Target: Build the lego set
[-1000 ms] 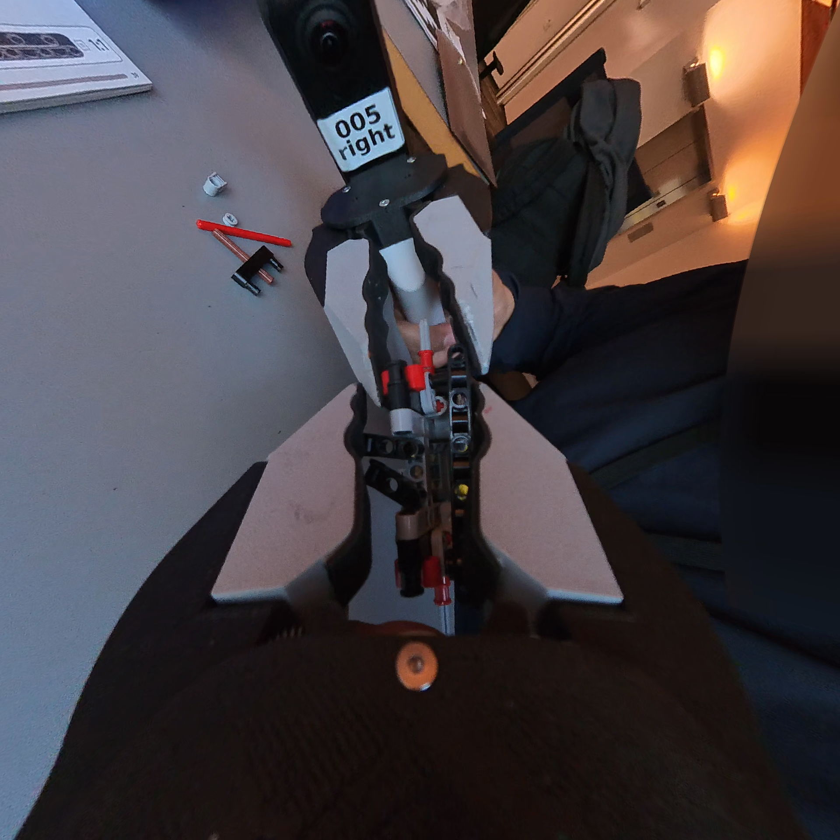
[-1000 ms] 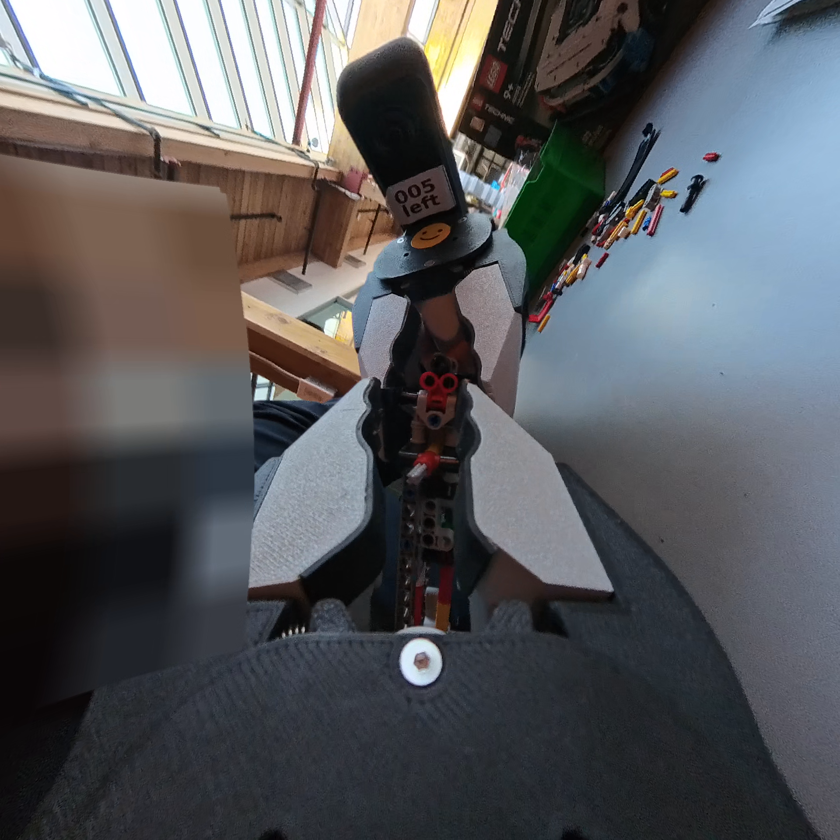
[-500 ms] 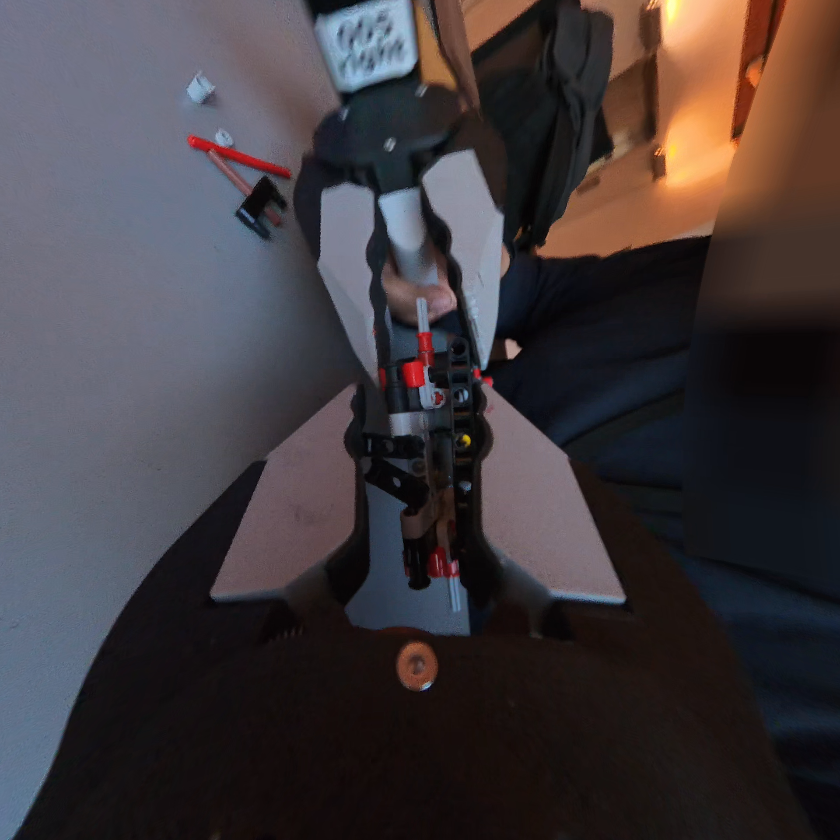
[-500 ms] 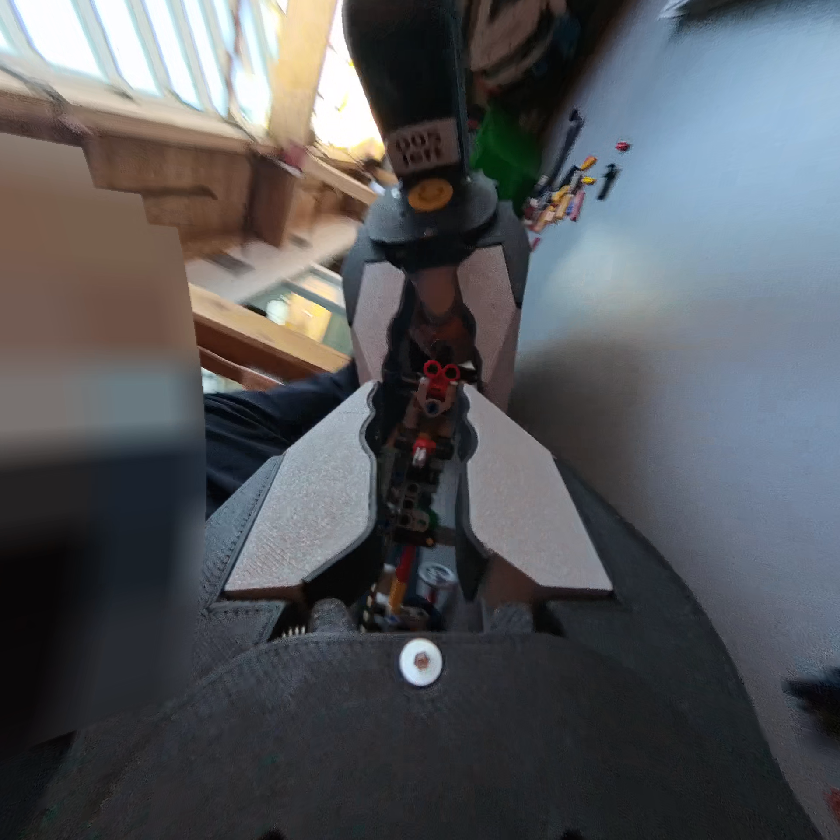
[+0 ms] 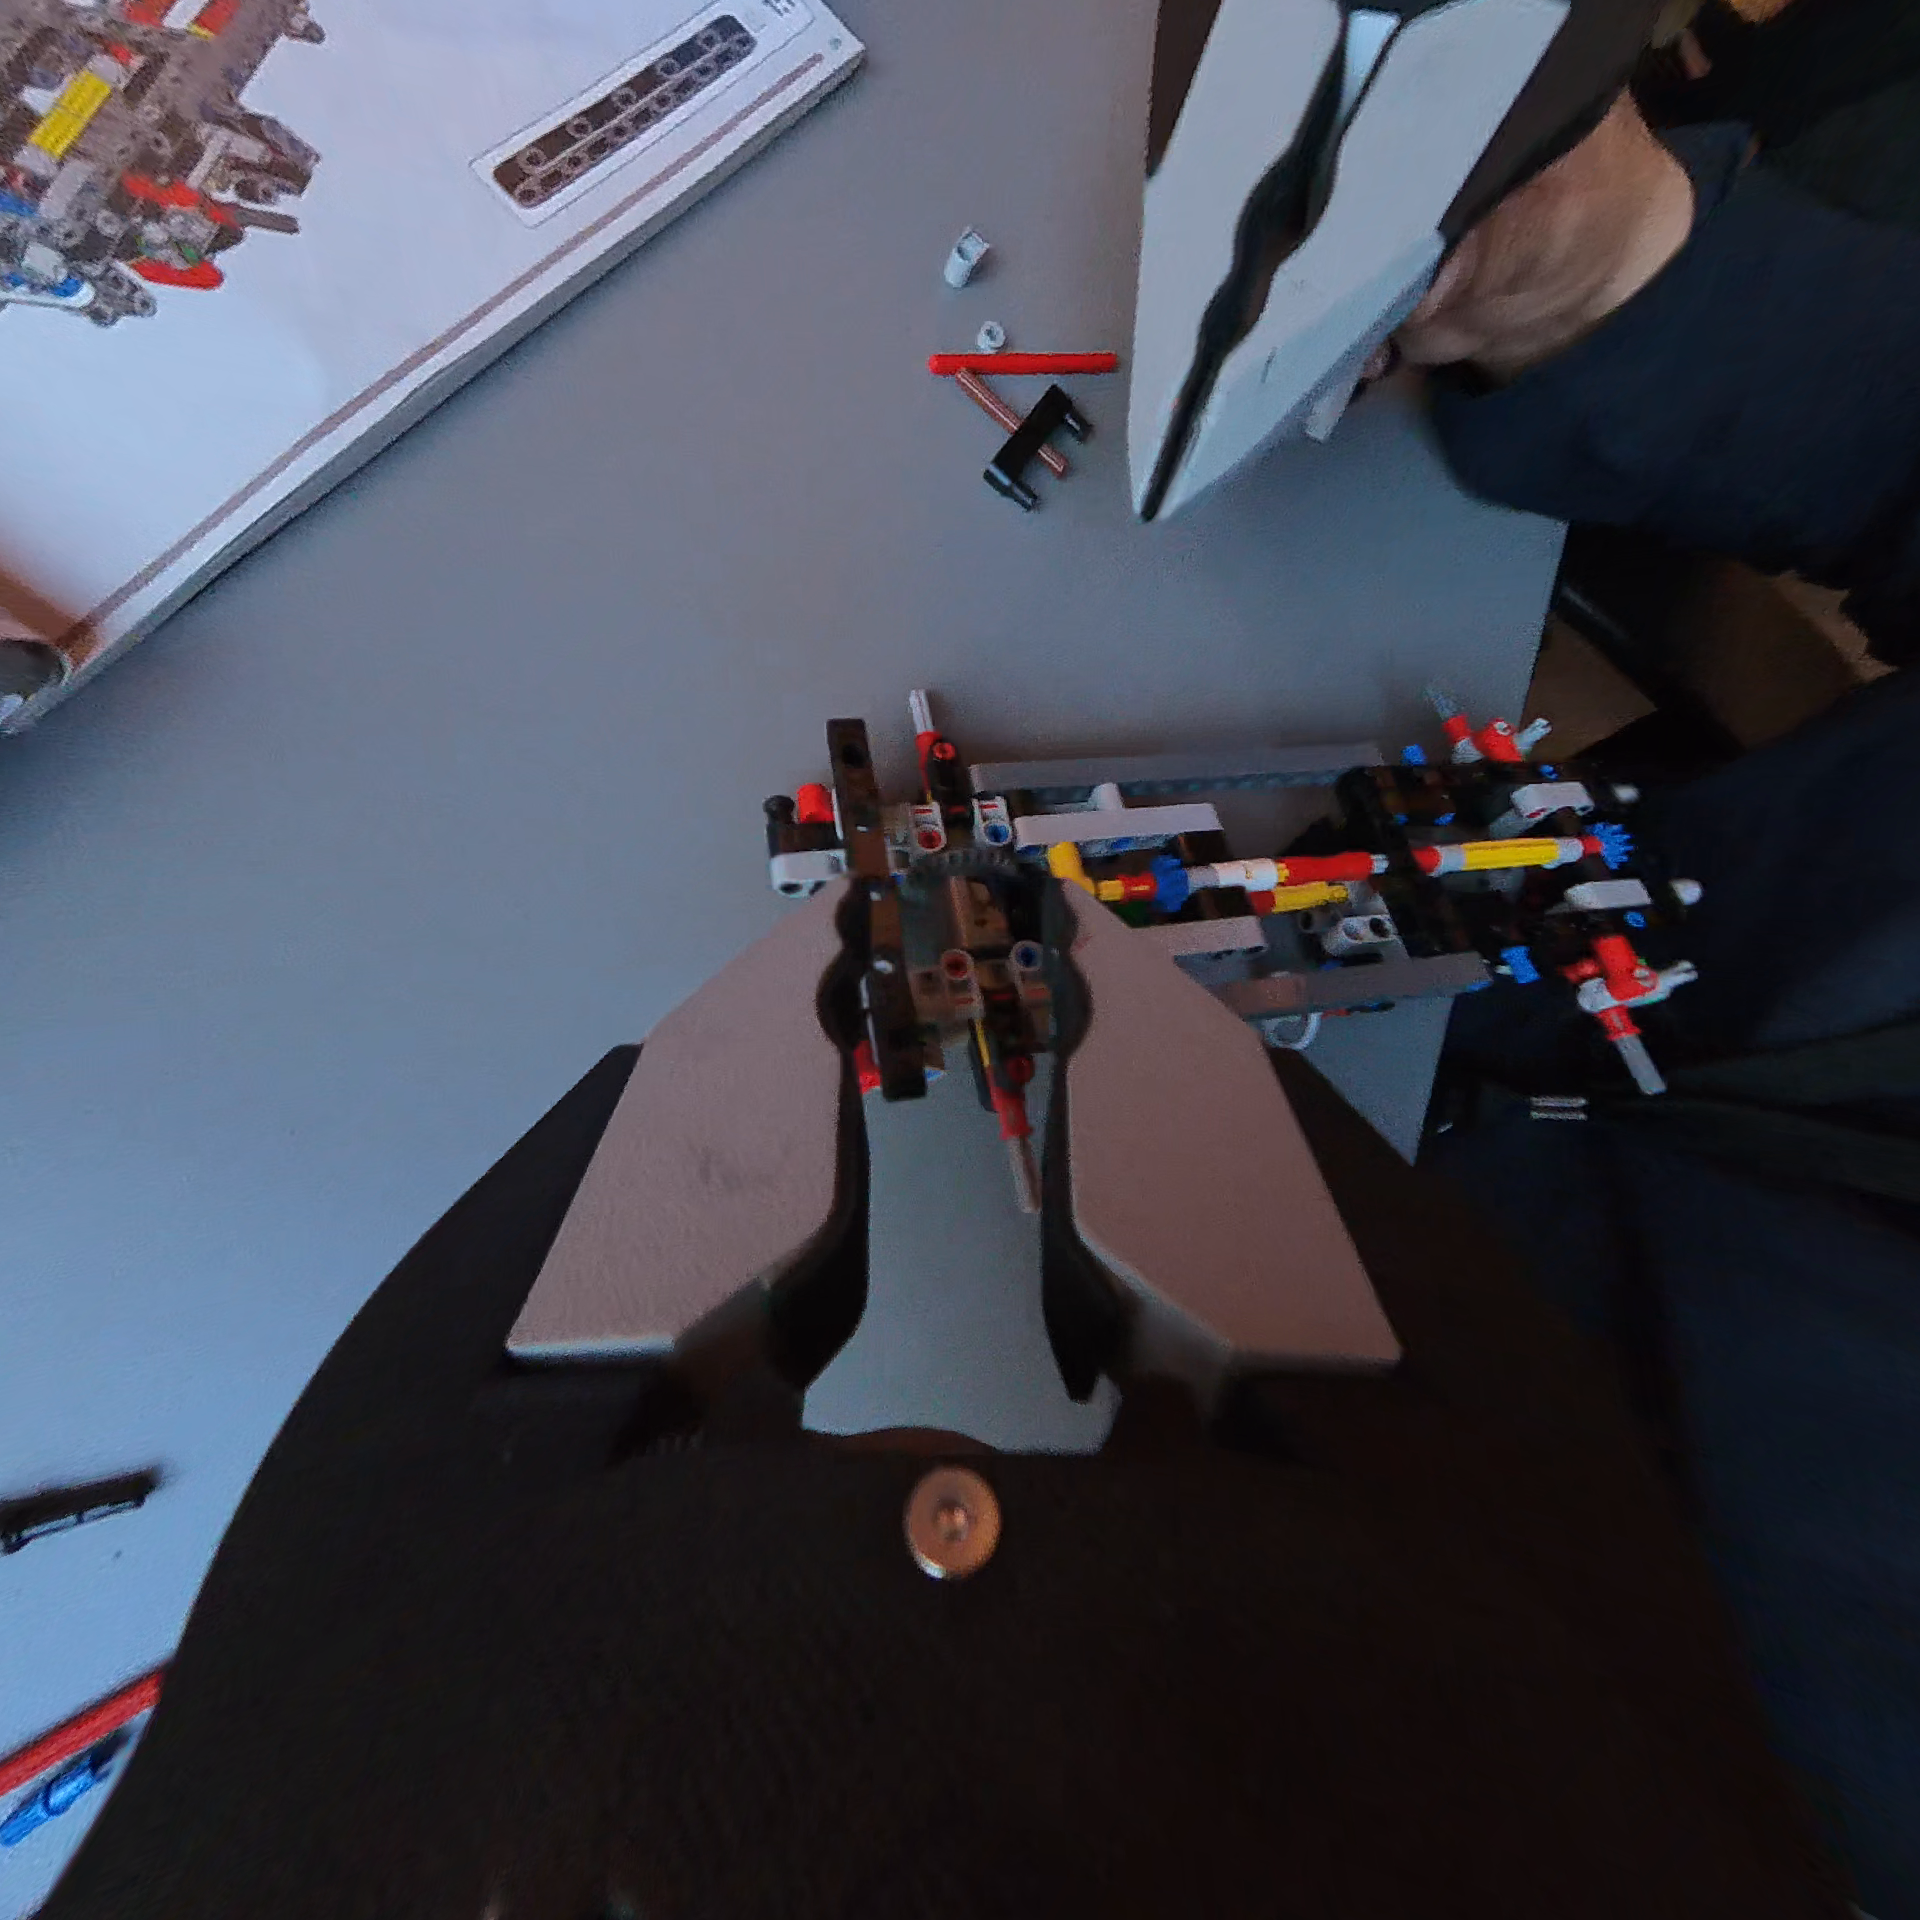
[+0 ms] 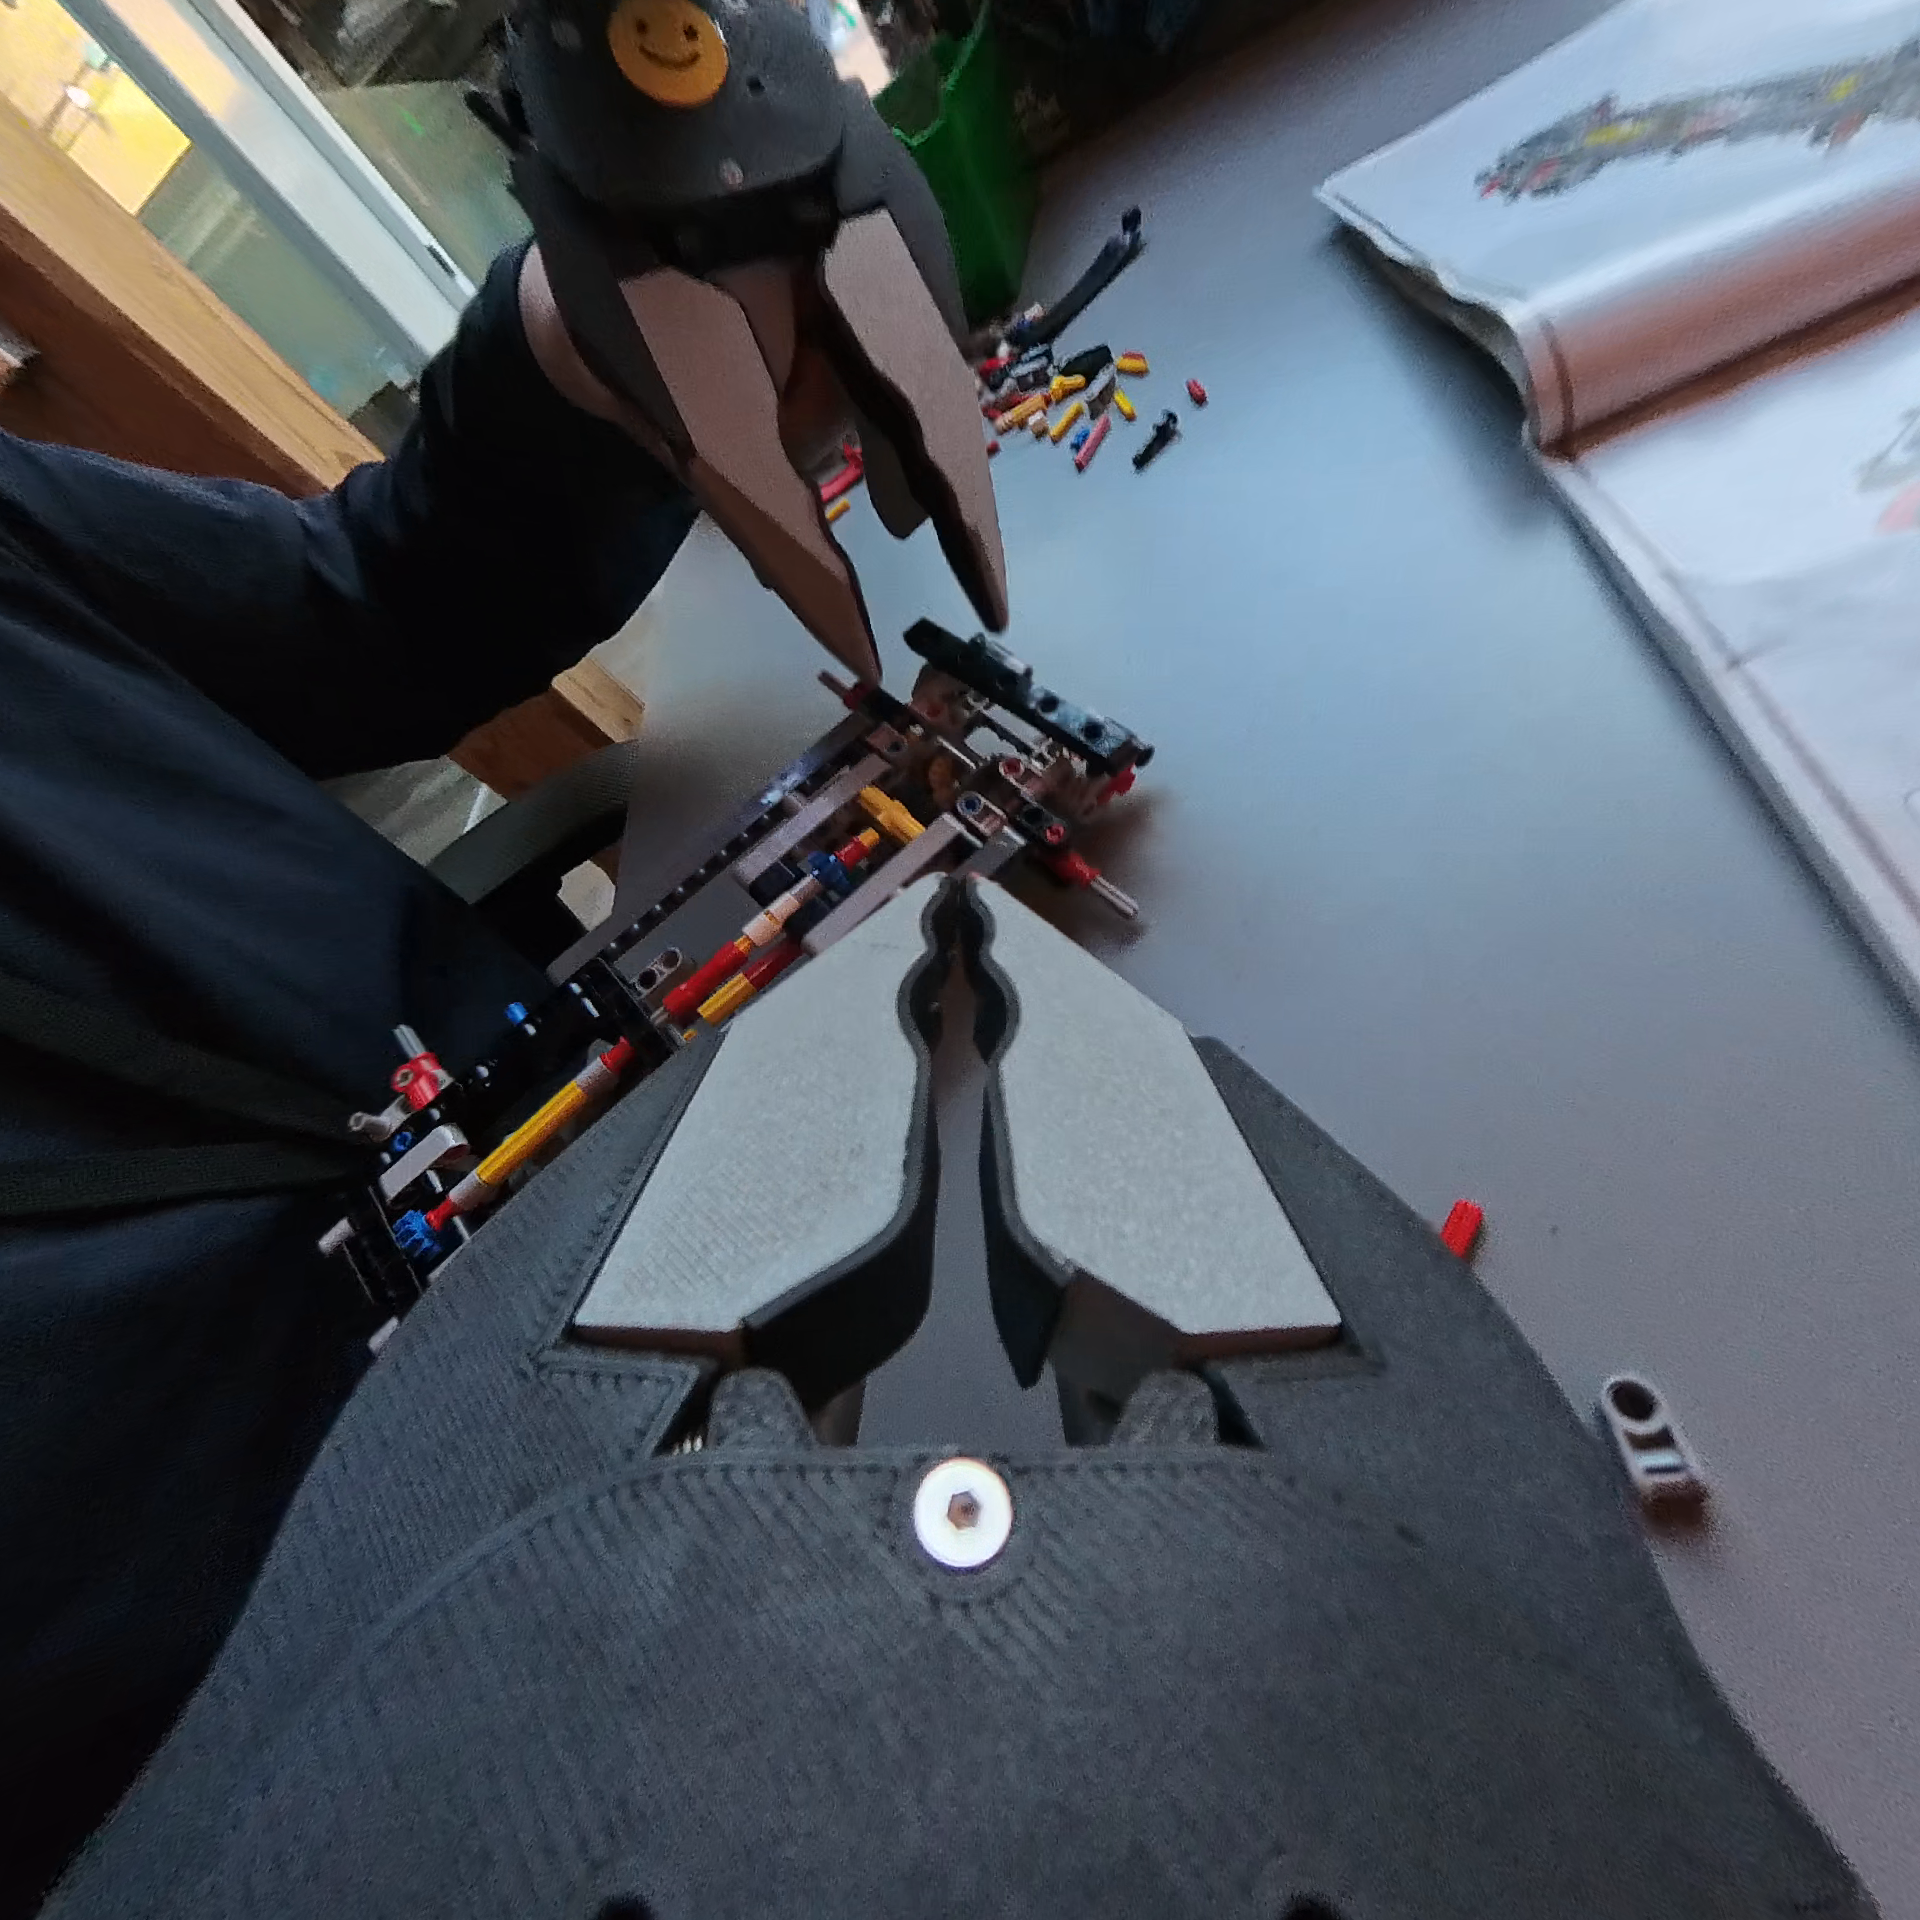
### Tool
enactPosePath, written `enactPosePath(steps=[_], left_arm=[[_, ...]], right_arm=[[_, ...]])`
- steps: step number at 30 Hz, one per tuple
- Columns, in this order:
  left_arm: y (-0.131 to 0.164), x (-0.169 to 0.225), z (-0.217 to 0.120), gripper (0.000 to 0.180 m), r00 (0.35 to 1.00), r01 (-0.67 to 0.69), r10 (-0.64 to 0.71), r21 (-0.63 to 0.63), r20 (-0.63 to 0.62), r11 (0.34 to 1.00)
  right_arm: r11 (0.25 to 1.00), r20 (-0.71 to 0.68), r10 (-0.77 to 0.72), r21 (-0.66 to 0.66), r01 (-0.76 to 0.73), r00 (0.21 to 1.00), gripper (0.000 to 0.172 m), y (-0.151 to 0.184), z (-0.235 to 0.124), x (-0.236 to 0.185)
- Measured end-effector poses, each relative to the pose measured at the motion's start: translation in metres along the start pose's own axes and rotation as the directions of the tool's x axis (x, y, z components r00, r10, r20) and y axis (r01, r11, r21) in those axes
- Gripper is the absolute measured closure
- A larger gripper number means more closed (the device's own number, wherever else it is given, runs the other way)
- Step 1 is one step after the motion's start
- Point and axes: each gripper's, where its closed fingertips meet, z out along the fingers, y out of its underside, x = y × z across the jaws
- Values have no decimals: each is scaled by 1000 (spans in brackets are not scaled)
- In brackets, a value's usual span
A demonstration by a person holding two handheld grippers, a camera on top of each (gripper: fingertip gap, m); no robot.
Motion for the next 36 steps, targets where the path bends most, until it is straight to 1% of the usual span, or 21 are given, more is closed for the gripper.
enactPosePath(steps=[1,3,5,6,8,10,12,15,18,21,22,25,27,30,33,35,36], left_arm=[[1,-1,4,151,1000,-8,8,-18,19,1000],[4,-14,13,145,995,-14,21,-73,103,997],[5,-21,21,146,990,-24,39,-110,132,994],[4,-24,23,149,989,-32,48,-117,138,993],[3,-19,28,174,996,-36,46,-125,79,992],[4,-23,32,174,994,-49,61,-138,85,989],[3,-20,34,174,997,-51,58,-125,54,991],[3,-7,38,174,999,-43,41,-81,-25,996],[9,14,42,174,992,-82,78,-42,-103,996],[12,26,44,174,986,-83,82,1,-143,997],[11,27,44,174,986,-83,84,14,-145,996],[12,30,45,174,985,-79,85,42,-151,996],[13,32,45,174,988,-73,80,58,-131,996],[15,32,43,174,992,-82,89,74,-88,994],[17,30,39,174,994,-52,62,115,-90,992],[19,28,35,174,993,-11,30,171,-113,985],[21,27,32,174,993,6,19,204,-119,979]], right_arm=[[1000,5,-12,5,12,1000,172,-2,1,0],[1000,4,-16,-8,16,1000,172,-3,4,4],[1000,20,-23,-14,24,1000,170,-5,7,3],[999,21,-34,-23,35,999,167,-6,9,4],[996,5,-52,-66,52,999,163,-5,13,11],[992,16,-63,-110,65,998,161,-5,20,15],[986,23,-94,-139,96,995,159,-6,27,19],[970,50,-141,-192,148,989,154,-2,38,19],[946,95,-194,-247,212,976,153,10,44,11],[914,132,-270,-277,297,954,155,24,46,3],[912,151,-275,-273,307,950,155,26,47,-1],[889,158,-296,-316,332,942,157,37,48,-3],[864,148,-360,-321,389,921,167,42,49,-6],[805,93,-492,-329,493,866,172,41,50,-5],[746,53,-588,-349,567,807,149,43,49,2],[724,23,-616,-378,577,787,145,48,48,12],[710,31,-625,-392,585,780,138,52,47,13]])
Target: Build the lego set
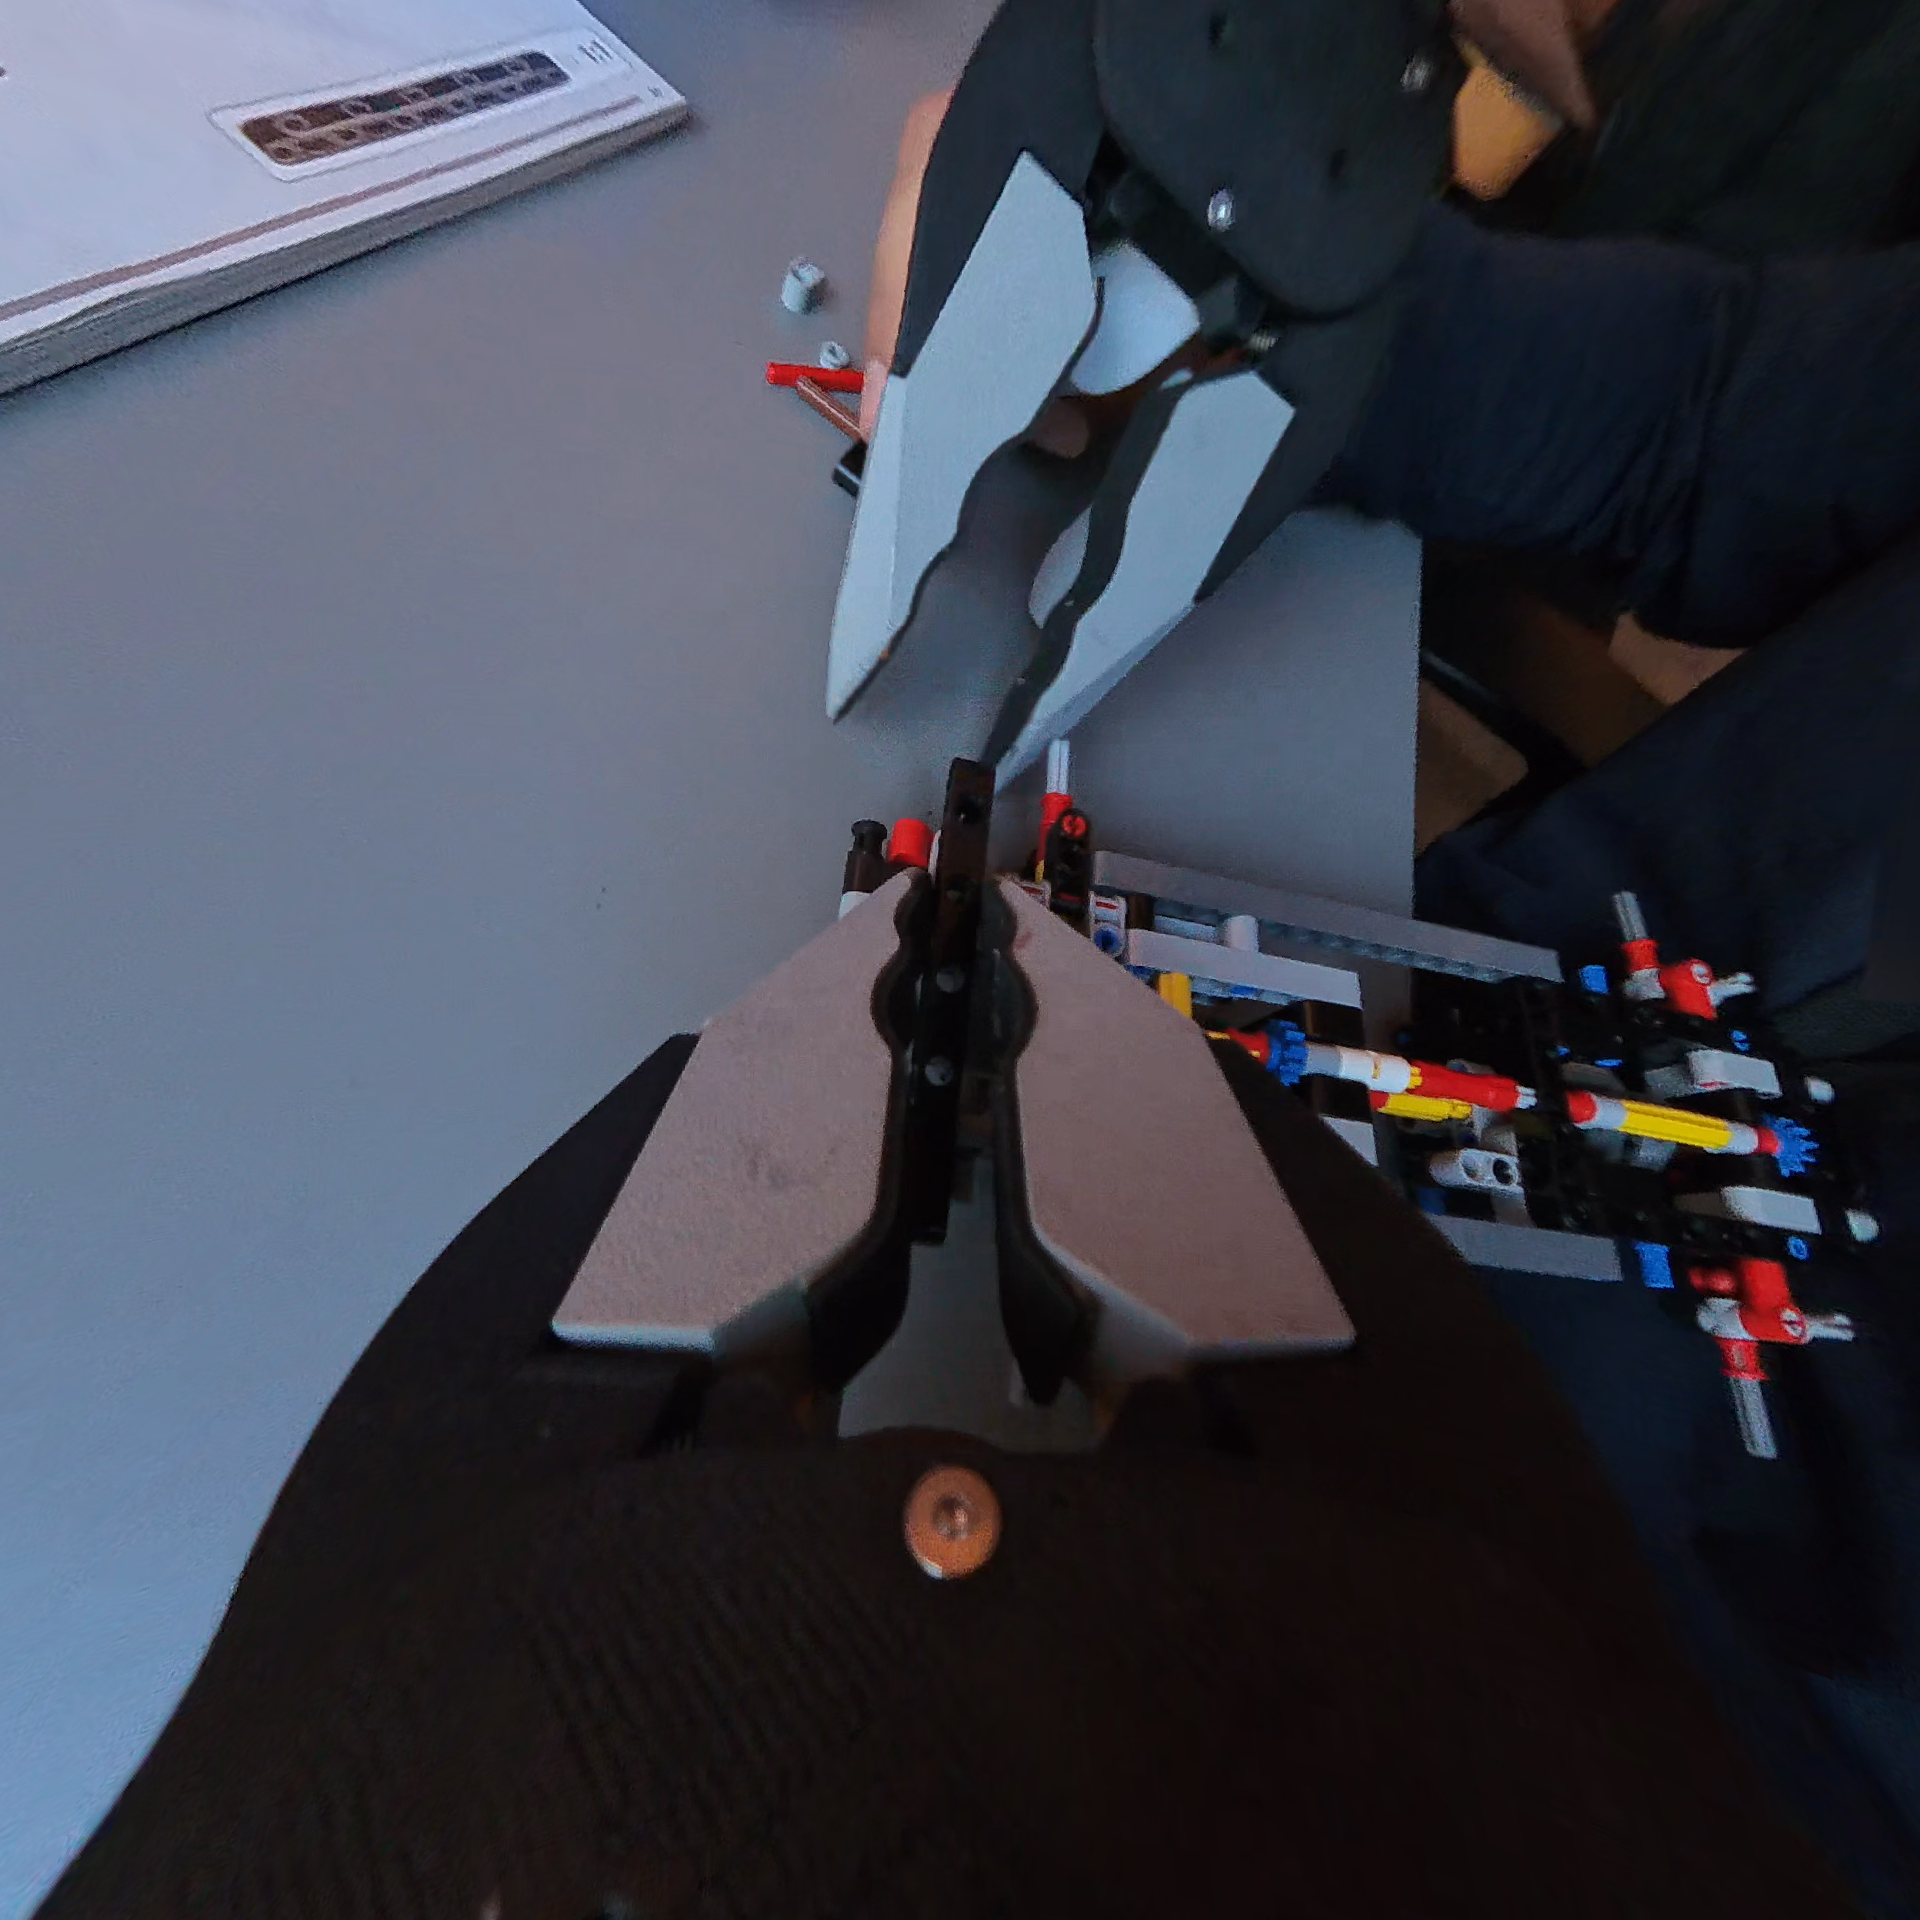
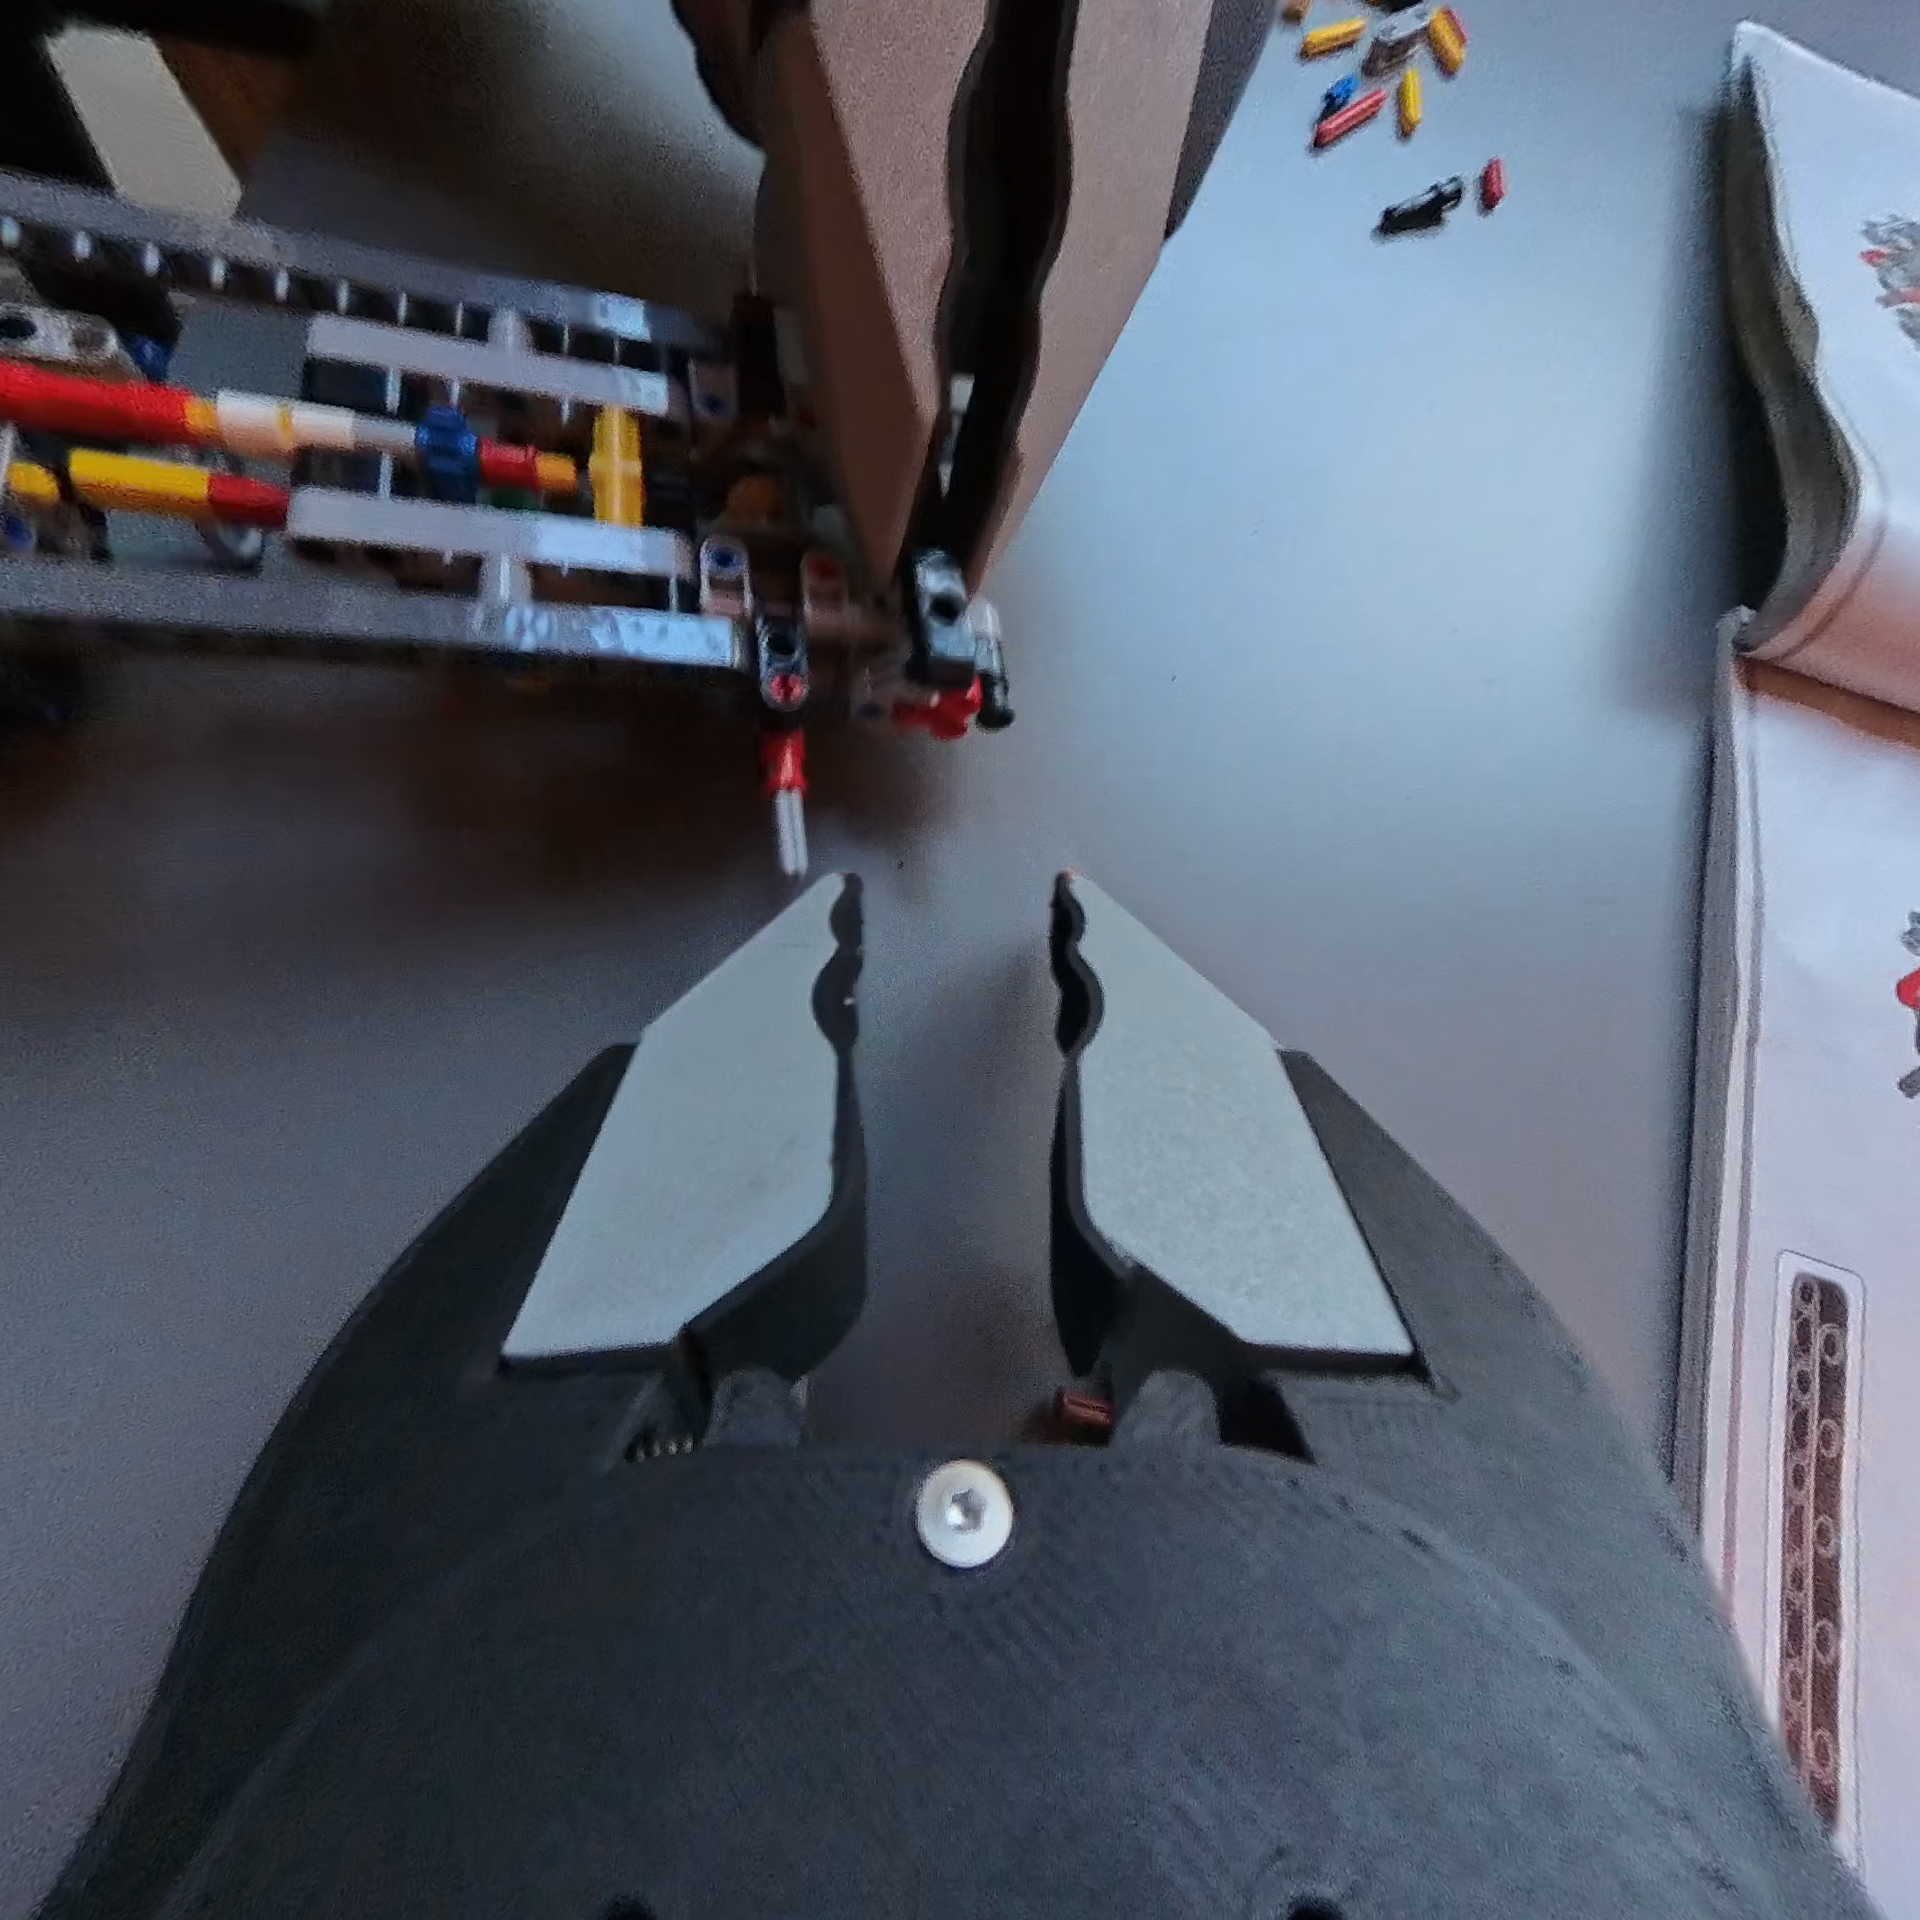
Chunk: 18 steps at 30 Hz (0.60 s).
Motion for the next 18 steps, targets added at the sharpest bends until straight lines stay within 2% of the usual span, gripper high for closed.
enactPosePath(steps=[4,7,9,13,14,16,18], left_arm=[[5,0,-10,174,1000,6,-3,110,-23,994],[-2,9,-17,174,995,-50,64,185,-72,981],[-13,18,-22,174,982,-129,160,264,-101,956],[-22,25,-15,174,959,-161,215,271,-184,949],[-25,28,-14,174,950,-179,240,285,-197,942],[-35,33,-15,174,933,-202,287,343,-219,917],[-39,31,-13,174,932,-188,279,347,-232,919]], right_arm=[[995,-32,-90,38,91,995,120,-10,0,-5],[979,-96,-192,52,197,977,115,-21,2,-9],[961,-147,-254,71,266,956,114,-29,3,-11],[939,-271,-289,104,327,918,116,-42,-3,-1],[935,-279,-289,122,333,916,114,-45,-6,-1],[928,-287,-284,159,338,915,127,-50,-13,-4],[932,-290,-282,142,333,914,127,-48,-16,-2]])
